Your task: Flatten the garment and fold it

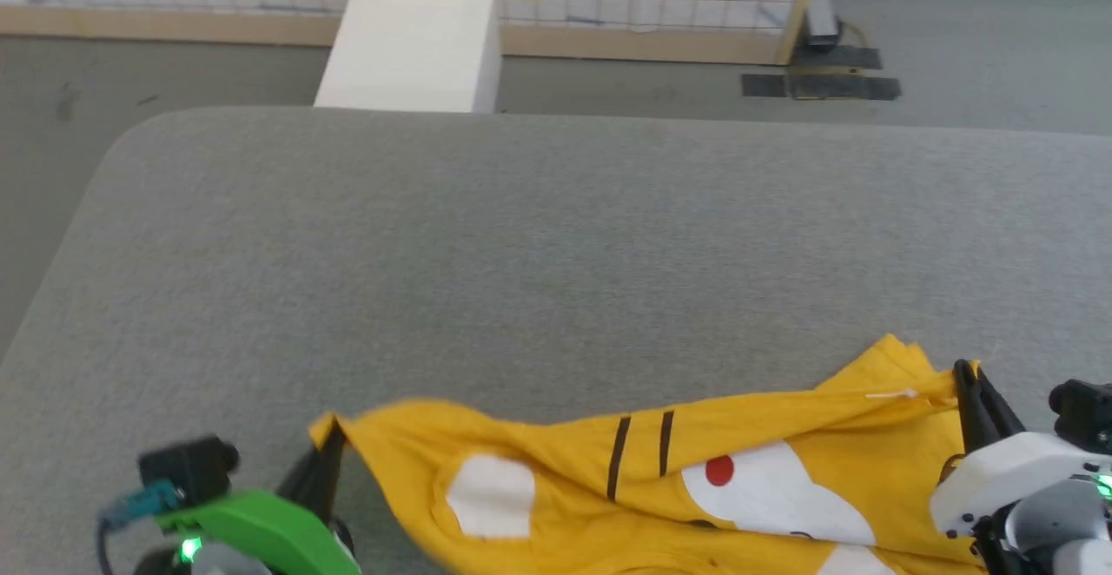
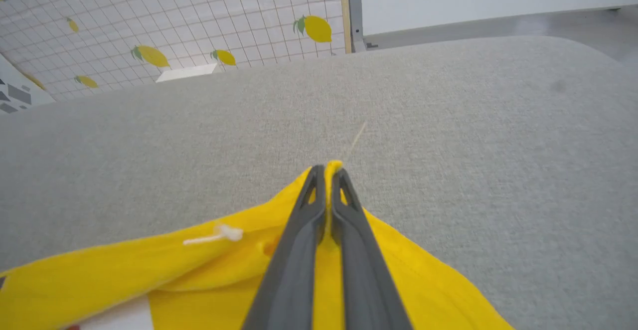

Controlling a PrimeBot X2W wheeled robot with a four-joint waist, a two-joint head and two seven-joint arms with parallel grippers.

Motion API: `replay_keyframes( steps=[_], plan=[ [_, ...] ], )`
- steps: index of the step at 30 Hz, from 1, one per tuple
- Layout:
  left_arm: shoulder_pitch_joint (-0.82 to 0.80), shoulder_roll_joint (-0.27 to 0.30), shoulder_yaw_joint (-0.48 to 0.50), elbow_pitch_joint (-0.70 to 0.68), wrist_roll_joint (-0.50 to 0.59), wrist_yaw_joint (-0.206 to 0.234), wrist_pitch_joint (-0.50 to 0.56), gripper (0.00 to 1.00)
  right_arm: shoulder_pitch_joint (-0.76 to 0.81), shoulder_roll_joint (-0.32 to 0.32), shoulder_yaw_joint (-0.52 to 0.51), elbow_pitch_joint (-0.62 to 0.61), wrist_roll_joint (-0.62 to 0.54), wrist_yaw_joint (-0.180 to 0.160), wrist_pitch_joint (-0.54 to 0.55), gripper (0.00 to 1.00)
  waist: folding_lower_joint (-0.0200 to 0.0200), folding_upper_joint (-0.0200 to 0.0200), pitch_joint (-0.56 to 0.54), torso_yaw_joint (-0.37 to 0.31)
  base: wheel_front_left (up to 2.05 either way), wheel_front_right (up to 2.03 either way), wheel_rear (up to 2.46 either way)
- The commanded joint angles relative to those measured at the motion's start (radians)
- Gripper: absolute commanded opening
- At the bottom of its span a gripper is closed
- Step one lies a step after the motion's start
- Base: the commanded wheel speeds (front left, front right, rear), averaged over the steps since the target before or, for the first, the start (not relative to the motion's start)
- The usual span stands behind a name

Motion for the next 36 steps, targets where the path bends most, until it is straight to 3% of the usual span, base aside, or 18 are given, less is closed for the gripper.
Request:
replay_keyframes(
  steps=[1, 7, 12, 16, 24, 31, 36],
  plan=[
    [-0.042, -0.001, 0.012, -0.010, -0.022, -0.016, -0.012, 0.00, 0.015, 0.006, -0.003, -0.044, 0.006, -0.002, 0.022, 0.00, 0.0000, 0.0000, -0.017, -0.039, 0.00, 0.00, 0.00],
    [-0.225, -0.017, 0.052, -0.052, -0.155, -0.072, 0.026, 0.00, -0.009, -0.039, 0.000, -0.241, -0.028, -0.002, 0.171, 0.00, 0.0000, 0.0000, 0.004, -0.063, 0.00, 0.00, 0.00],
    [-0.468, 0.000, 0.076, -0.043, -0.206, -0.081, 0.083, 0.00, -0.169, -0.189, 0.076, -0.335, -0.031, -0.002, 0.325, 0.00, 0.0000, 0.0000, 0.066, -0.094, 0.00, 0.00, 0.00],
    [-0.677, 0.033, 0.090, 0.009, -0.184, -0.065, 0.113, 0.00, -0.362, -0.276, 0.147, -0.352, -0.012, -0.002, 0.421, 0.00, 0.0000, 0.0000, 0.144, -0.122, 0.00, 0.00, 0.00],
    [-1.116, 0.092, 0.108, 0.182, -0.102, -0.033, 0.114, 0.00, -0.795, -0.365, 0.297, -0.203, -0.012, -0.002, 0.496, 0.00, 0.0000, 0.0000, 0.329, -0.171, 0.00, 0.00, 0.00],
    [-1.455, 0.110, 0.145, 0.288, -0.041, -0.004, 0.016, 0.00, -1.119, -0.347, 0.350, -0.053, -0.090, -0.002, 0.435, 0.00, 0.0000, 0.0000, 0.458, -0.197, 0.00, 0.00, 0.00],
    [-1.645, 0.114, 0.158, 0.353, -0.004, -0.043, -0.127, 0.00, -1.285, -0.307, 0.324, 0.022, -0.194, -0.002, 0.345, 0.00, 0.0000, 0.0000, 0.504, -0.199, 0.00, 0.00, 0.00]
  ],
)
